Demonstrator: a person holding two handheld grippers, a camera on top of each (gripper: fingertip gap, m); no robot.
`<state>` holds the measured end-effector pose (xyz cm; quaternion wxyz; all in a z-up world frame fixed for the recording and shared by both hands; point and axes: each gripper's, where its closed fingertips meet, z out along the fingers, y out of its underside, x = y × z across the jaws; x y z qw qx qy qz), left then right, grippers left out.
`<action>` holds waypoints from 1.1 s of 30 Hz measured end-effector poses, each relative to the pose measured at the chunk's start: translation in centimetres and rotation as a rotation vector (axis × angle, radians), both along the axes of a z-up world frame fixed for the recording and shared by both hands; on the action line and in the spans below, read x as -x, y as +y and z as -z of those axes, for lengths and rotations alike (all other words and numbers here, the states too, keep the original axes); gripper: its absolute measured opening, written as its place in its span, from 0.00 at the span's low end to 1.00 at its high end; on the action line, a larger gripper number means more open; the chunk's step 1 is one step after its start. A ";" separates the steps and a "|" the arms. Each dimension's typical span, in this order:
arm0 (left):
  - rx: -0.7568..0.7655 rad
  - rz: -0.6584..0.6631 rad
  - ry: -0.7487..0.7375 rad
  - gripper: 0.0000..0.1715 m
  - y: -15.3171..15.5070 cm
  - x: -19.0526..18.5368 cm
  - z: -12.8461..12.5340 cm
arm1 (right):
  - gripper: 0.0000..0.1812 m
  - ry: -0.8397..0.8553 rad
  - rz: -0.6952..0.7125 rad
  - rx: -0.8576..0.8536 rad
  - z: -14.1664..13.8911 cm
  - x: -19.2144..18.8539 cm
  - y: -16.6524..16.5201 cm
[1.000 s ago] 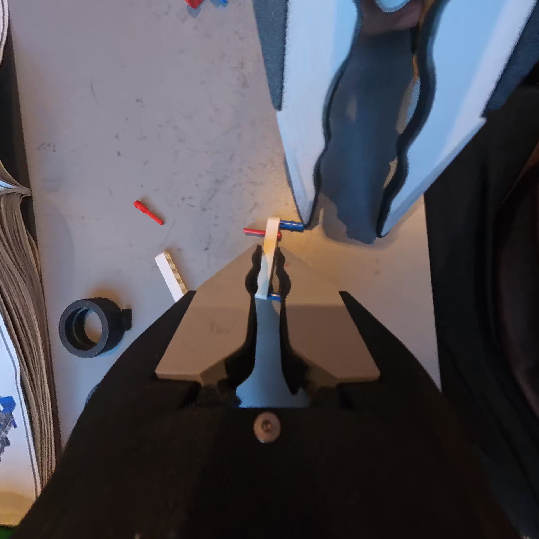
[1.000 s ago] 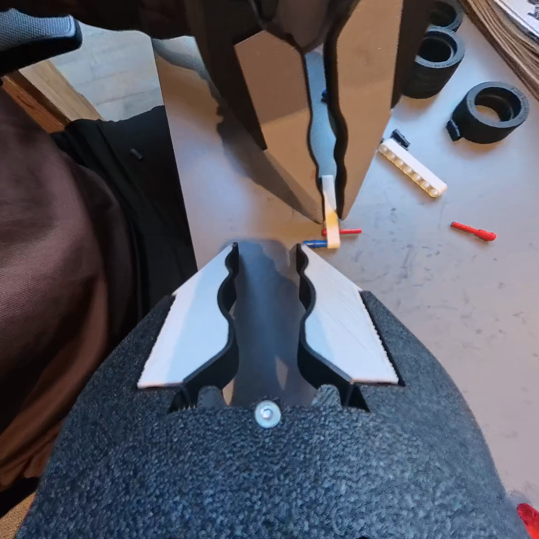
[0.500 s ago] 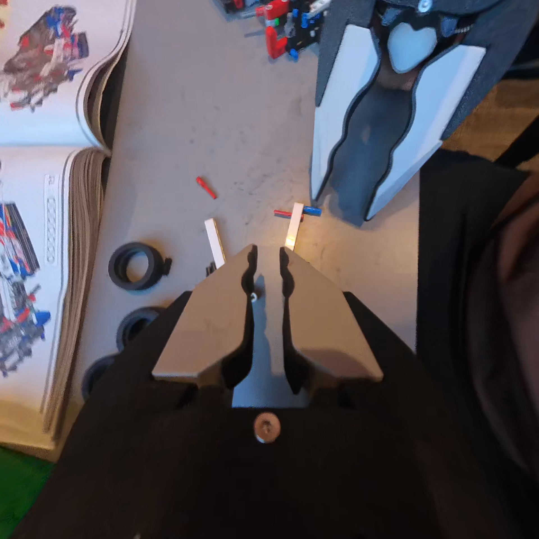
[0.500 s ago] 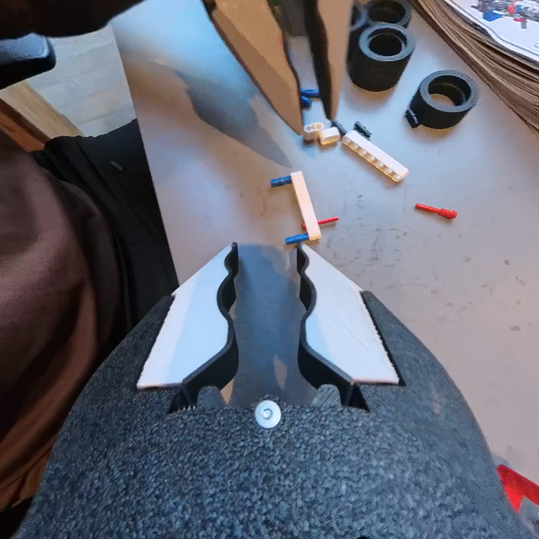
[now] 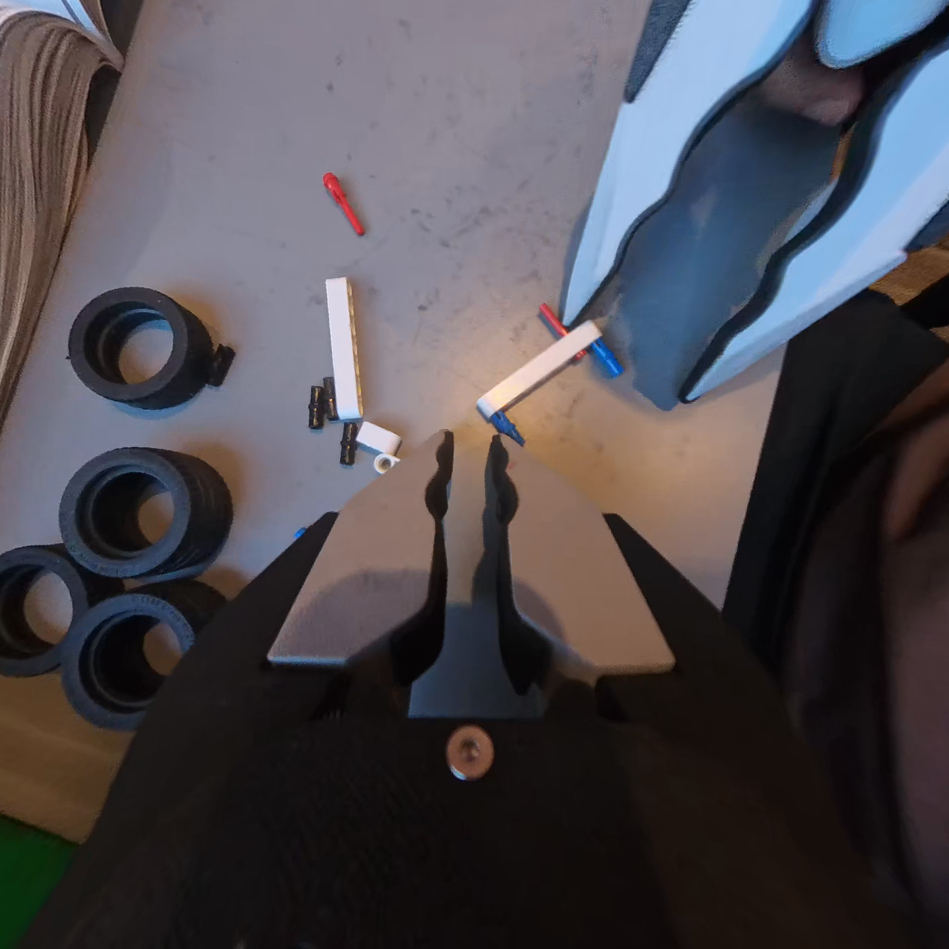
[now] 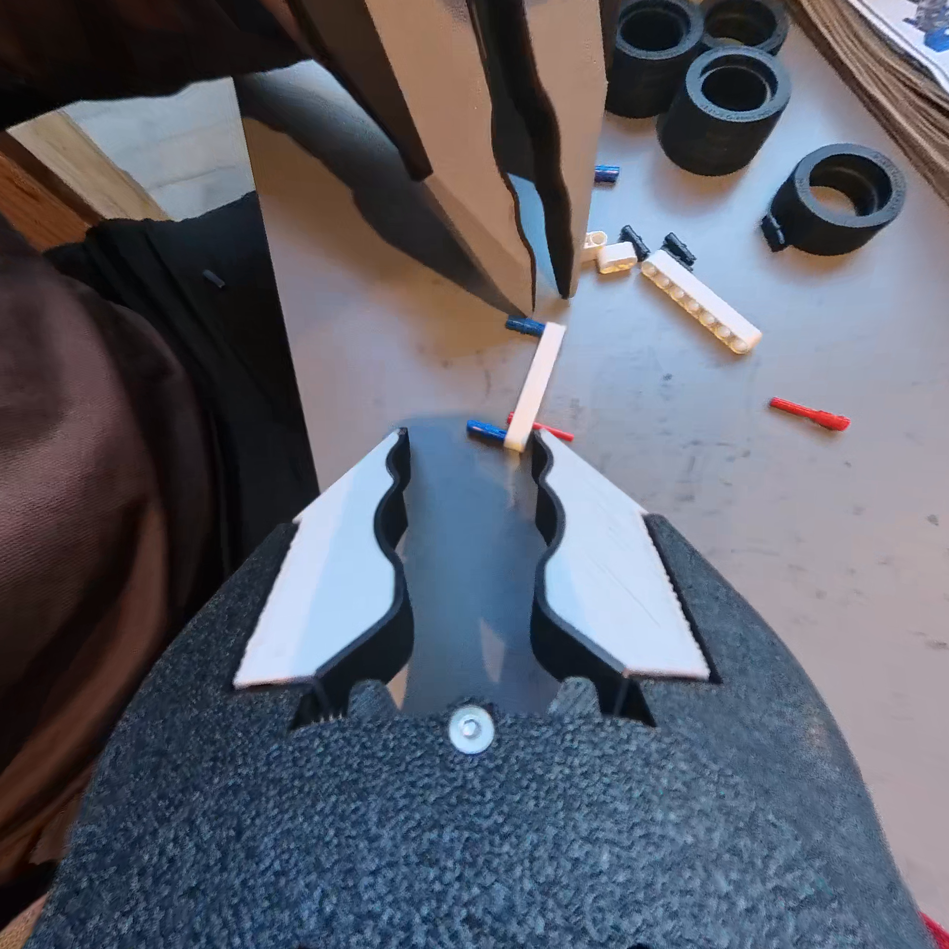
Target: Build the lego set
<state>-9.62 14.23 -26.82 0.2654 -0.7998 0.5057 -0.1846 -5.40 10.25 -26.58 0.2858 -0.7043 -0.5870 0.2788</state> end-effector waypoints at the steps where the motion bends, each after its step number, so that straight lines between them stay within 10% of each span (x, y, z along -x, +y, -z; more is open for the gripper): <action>1: 0.007 -0.006 -0.006 0.07 -0.1 0.1 0.0 | 0.26 0.000 0.002 -0.015 0.0 -0.1 0.0; 11: -0.055 -0.181 0.007 0.04 3.5 4.0 -2.5 | 0.14 0.139 0.114 -0.017 -2.0 -0.8 2.3; 33: 0.042 -0.036 0.288 0.01 4.0 2.4 0.2 | 0.14 0.135 0.067 -0.044 -2.0 -0.7 1.6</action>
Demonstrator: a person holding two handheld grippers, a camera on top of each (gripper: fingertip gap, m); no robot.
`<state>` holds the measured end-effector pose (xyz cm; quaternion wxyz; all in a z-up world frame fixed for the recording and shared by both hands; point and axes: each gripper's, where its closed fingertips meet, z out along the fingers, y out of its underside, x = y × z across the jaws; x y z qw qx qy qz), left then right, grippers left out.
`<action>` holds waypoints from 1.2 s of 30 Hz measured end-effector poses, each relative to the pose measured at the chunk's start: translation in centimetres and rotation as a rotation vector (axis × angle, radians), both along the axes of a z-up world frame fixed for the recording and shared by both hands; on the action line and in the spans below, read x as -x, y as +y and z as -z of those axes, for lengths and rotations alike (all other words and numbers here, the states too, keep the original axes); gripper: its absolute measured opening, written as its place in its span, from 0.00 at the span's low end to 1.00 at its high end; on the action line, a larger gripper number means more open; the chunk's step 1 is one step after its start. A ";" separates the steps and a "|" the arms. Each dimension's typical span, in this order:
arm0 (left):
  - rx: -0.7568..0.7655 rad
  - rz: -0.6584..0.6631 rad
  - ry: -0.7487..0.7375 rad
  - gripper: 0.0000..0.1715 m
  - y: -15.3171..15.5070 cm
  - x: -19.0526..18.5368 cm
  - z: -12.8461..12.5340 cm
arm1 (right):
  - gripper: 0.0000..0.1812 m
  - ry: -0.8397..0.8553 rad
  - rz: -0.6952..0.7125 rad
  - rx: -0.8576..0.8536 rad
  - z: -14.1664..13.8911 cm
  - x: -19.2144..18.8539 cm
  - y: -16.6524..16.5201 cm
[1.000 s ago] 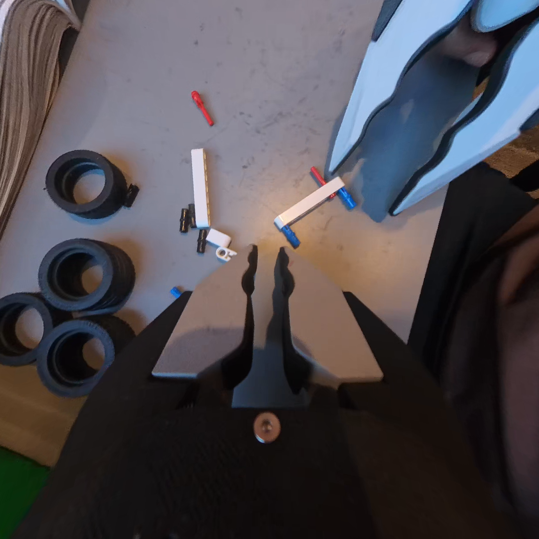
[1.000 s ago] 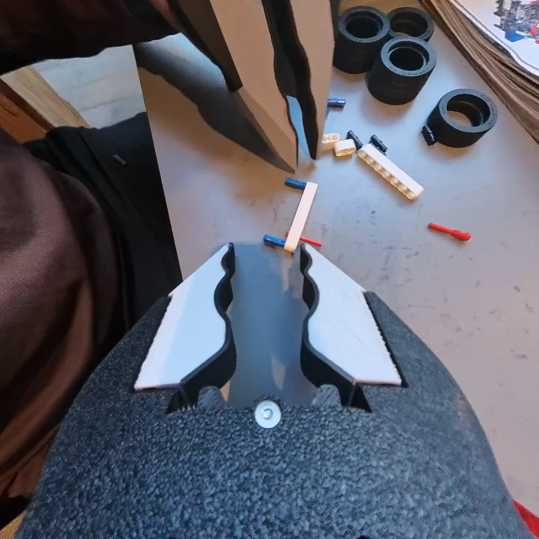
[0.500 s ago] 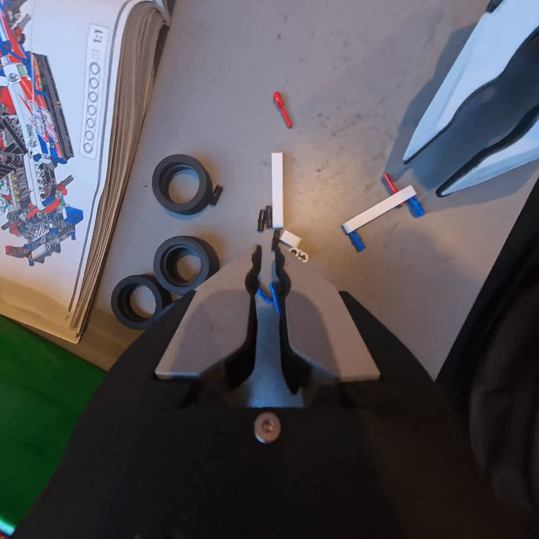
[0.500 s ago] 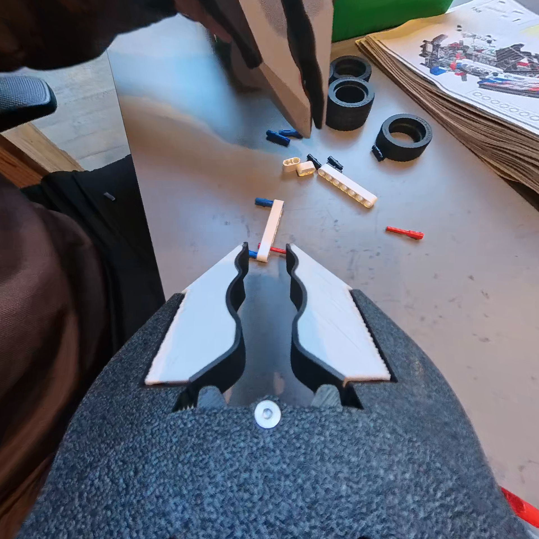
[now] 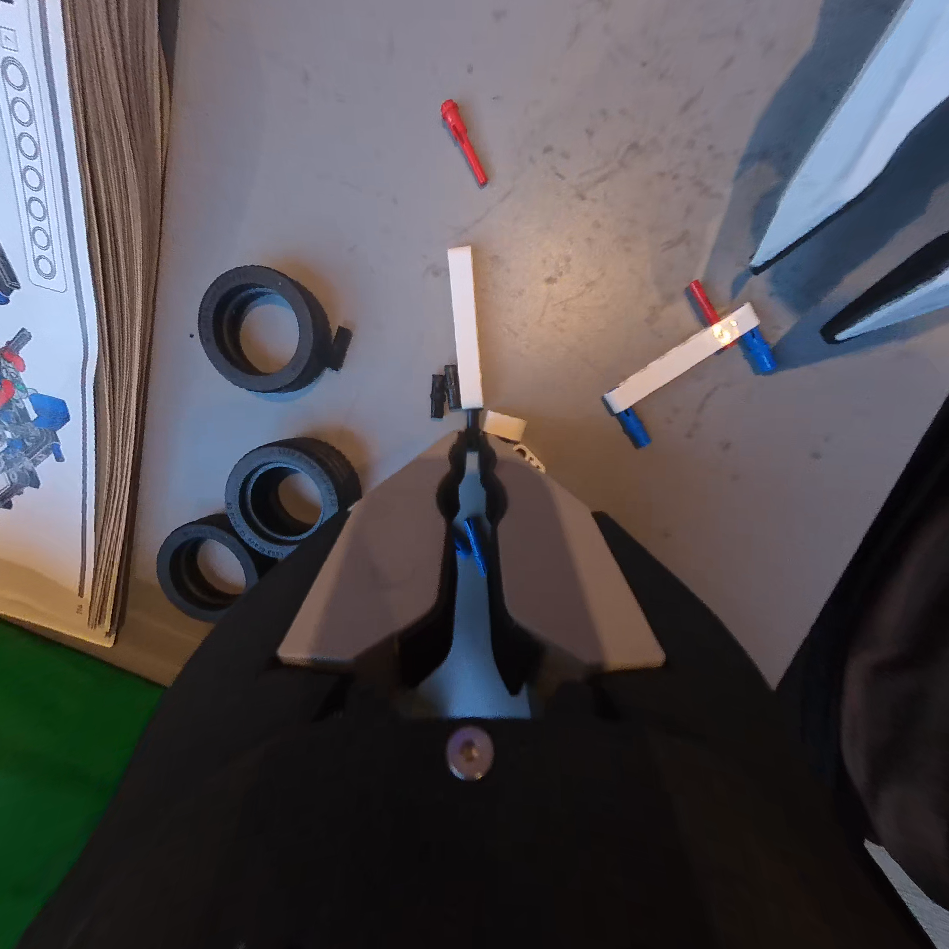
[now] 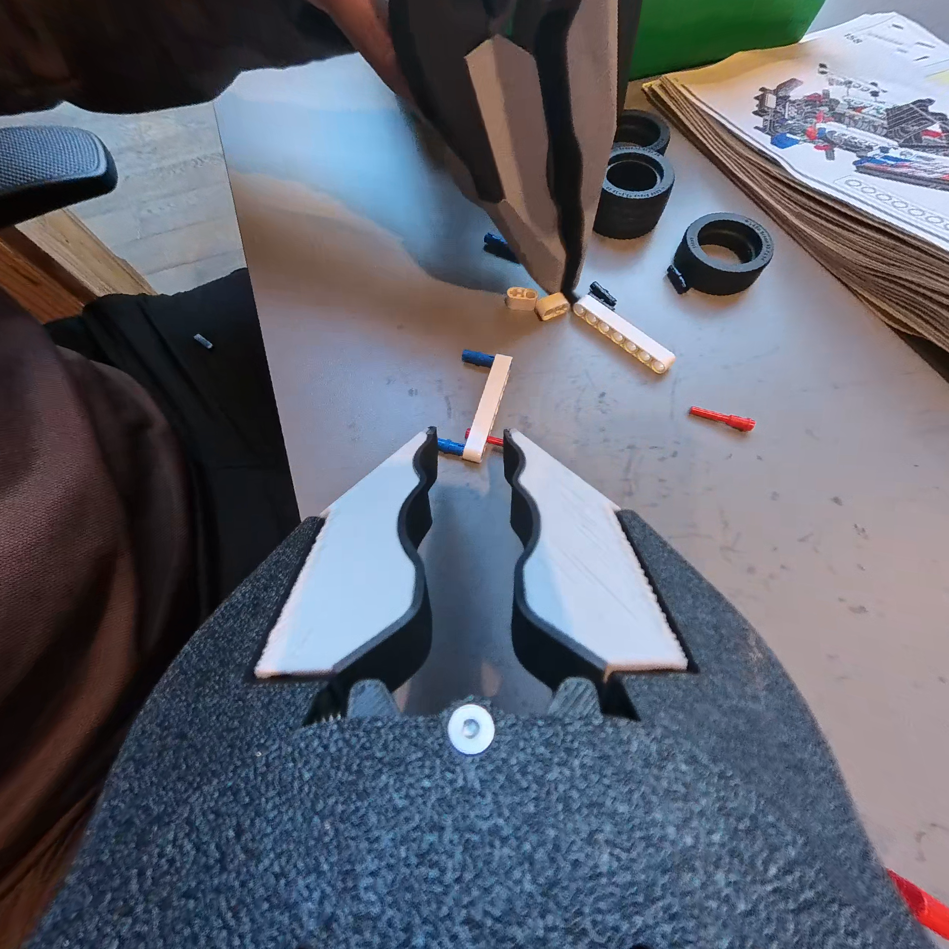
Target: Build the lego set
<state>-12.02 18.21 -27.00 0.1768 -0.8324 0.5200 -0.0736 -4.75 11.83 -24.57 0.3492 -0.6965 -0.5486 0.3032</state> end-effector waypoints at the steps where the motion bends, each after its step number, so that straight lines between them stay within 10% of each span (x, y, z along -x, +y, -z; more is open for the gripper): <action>1: 0.000 -0.002 0.002 0.01 0.0 0.0 0.0 | 0.14 0.001 0.001 -0.001 0.0 0.0 0.0; 7: -0.125 -0.025 0.066 0.01 0.2 1.9 -1.1 | 0.14 0.019 0.018 0.010 -0.3 -0.1 0.3; 16: -0.285 -0.081 -0.259 0.01 -3.8 0.7 -3.8 | 0.11 0.048 0.064 0.018 -0.6 -0.3 1.1; 36: -0.526 0.181 -0.432 0.01 -5.5 -5.8 -3.6 | 0.06 0.161 0.035 0.114 -2.0 1.2 0.6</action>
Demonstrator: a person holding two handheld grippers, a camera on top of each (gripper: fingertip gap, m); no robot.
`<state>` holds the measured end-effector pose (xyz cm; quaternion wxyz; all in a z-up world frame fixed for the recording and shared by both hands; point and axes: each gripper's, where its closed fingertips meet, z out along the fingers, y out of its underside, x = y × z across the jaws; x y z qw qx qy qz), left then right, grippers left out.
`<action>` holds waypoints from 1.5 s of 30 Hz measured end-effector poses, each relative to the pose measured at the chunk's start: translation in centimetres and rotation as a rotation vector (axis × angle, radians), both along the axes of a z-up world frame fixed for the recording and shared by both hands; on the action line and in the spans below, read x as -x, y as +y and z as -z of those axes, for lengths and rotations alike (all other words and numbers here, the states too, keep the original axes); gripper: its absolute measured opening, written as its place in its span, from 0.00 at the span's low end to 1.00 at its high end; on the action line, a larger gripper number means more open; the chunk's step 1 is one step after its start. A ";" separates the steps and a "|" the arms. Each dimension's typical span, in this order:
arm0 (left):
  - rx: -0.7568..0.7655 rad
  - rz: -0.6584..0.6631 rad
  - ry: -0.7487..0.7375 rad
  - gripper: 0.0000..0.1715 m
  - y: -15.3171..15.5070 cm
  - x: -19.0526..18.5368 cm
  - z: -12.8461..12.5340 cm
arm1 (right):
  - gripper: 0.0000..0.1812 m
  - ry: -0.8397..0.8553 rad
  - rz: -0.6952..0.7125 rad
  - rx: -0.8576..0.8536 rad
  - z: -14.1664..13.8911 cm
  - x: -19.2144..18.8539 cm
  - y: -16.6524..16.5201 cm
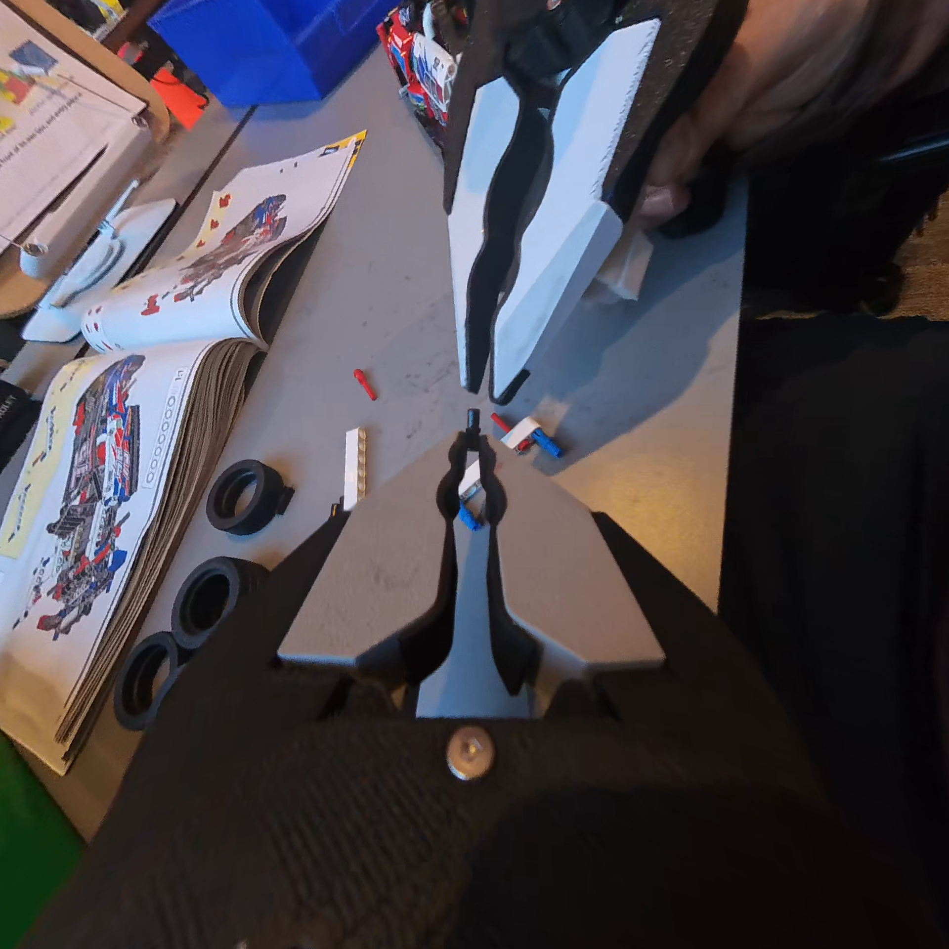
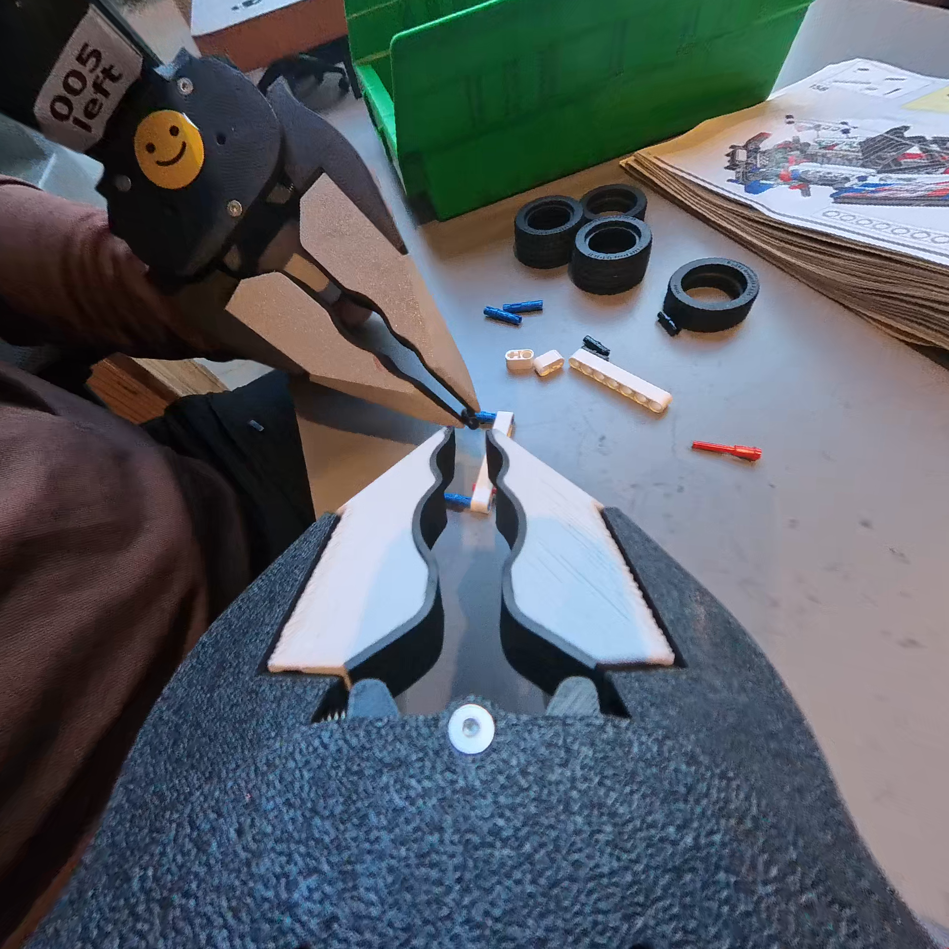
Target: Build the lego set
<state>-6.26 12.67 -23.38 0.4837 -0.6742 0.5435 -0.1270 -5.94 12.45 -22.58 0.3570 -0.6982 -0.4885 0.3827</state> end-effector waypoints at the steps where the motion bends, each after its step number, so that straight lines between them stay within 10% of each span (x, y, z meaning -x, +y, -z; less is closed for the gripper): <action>1: -0.007 0.005 -0.004 0.01 -0.1 -0.1 0.0 | 0.06 -0.003 -0.002 -0.002 0.0 0.0 0.0; 45: -0.063 -0.036 0.021 0.01 0.9 0.4 0.2 | 0.06 0.105 -0.060 0.011 -1.5 0.6 0.9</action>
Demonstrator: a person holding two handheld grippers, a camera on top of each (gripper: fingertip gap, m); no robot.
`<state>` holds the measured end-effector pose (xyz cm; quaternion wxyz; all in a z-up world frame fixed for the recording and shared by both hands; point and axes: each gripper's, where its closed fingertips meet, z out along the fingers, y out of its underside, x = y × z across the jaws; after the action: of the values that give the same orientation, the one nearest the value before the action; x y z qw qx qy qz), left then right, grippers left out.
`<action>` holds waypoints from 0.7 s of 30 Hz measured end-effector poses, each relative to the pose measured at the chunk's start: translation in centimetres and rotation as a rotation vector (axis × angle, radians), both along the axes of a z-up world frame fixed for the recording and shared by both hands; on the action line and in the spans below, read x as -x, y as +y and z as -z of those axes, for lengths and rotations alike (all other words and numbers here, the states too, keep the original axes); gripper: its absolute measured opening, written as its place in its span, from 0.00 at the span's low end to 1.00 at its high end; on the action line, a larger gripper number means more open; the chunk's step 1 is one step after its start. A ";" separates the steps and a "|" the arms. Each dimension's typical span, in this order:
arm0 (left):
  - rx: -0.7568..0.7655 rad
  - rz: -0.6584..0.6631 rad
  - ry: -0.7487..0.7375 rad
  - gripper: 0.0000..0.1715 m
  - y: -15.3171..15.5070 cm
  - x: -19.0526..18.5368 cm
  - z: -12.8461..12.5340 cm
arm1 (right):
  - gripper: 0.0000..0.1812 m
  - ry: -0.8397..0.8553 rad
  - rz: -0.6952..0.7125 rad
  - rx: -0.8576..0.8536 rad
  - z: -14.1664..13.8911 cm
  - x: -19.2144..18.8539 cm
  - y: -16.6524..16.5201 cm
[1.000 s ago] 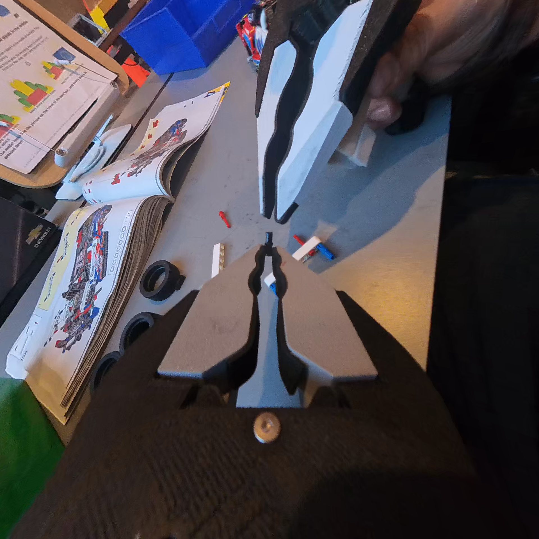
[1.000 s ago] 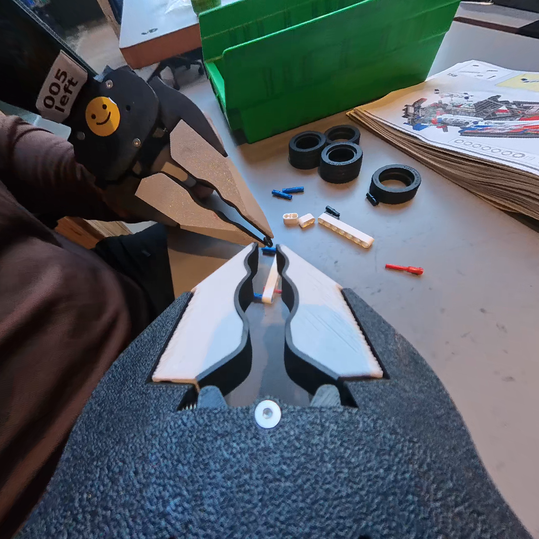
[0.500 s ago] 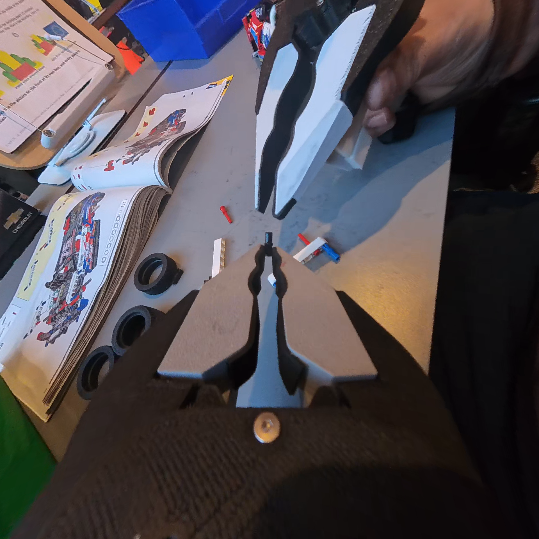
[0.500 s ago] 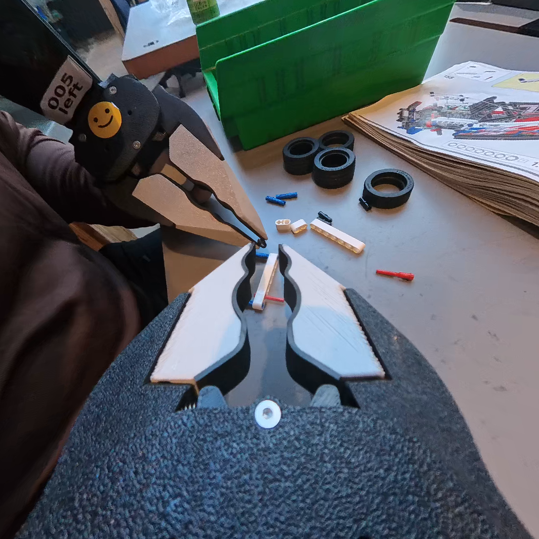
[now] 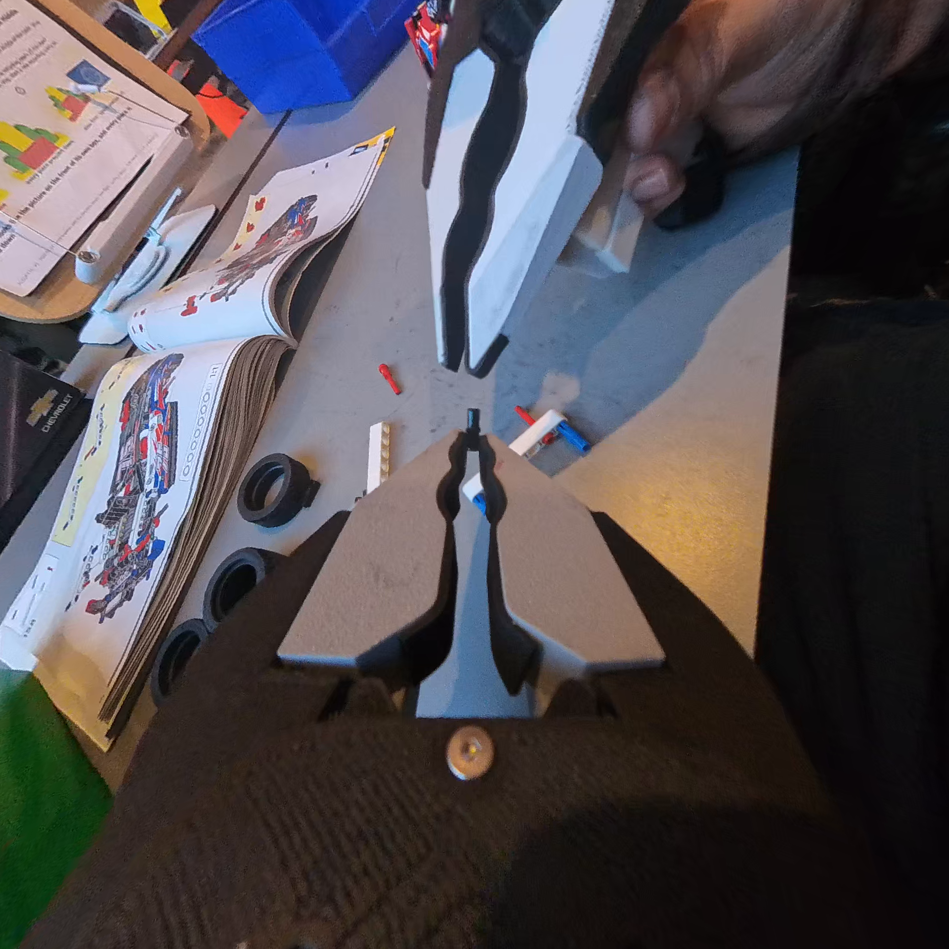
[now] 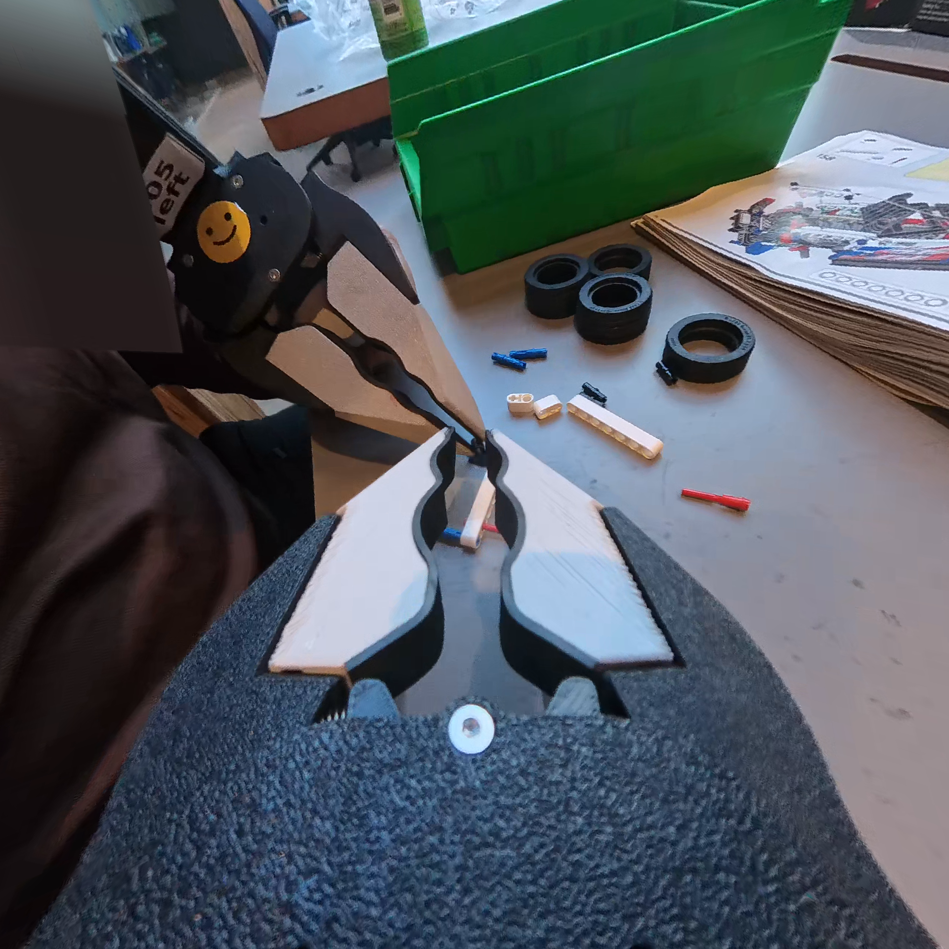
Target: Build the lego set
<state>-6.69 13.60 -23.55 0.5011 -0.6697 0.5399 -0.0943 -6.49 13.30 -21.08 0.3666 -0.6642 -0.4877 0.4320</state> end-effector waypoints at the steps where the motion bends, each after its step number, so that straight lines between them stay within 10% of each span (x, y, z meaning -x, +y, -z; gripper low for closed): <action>1: -0.010 0.003 0.015 0.00 -0.1 -0.1 0.1 | 0.06 -0.009 -0.002 -0.013 0.1 0.1 -0.1; 21: -0.087 0.060 0.113 0.01 -1.1 -0.7 1.1 | 0.03 -0.239 -0.065 -0.230 3.1 0.0 -1.0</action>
<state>-6.01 12.49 -24.62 0.4954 -0.6350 0.5908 -0.0480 -6.47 12.33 -24.16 0.3653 -0.6486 -0.5951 0.3029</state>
